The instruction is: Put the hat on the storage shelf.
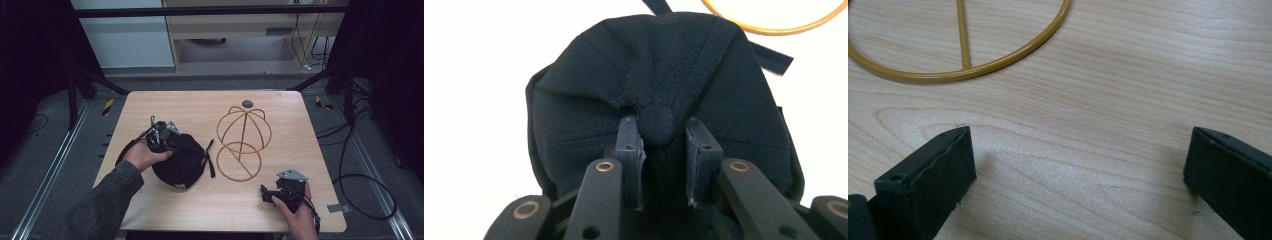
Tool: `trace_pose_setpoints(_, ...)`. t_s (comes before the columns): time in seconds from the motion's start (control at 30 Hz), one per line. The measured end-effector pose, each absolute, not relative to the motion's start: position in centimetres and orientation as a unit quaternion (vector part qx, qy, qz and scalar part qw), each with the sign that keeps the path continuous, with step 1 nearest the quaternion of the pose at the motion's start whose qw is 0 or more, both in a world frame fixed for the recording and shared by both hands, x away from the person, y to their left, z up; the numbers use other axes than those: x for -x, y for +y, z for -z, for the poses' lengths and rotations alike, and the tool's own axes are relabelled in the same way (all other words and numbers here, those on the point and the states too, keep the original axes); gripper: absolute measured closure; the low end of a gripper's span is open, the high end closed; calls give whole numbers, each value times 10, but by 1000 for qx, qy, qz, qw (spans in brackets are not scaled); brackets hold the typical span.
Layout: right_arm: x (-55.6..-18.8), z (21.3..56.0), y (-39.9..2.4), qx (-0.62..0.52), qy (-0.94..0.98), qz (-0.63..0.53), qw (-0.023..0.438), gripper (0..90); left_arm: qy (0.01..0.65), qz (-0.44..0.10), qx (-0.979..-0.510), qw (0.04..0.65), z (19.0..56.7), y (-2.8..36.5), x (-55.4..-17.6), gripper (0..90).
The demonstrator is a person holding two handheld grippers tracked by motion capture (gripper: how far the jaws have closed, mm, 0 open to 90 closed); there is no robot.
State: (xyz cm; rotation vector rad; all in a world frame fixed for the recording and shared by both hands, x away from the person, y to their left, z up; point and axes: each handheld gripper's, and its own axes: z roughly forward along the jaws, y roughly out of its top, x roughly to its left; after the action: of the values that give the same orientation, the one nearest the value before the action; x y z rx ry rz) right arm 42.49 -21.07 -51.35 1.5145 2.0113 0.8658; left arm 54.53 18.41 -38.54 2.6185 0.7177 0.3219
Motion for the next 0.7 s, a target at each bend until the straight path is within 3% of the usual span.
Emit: trace_pose_setpoints(0.7, -425, 513, -210, -553, 734, -315, 237, 3, 228, -124, -932, 254, 347, 192, -518, 731)
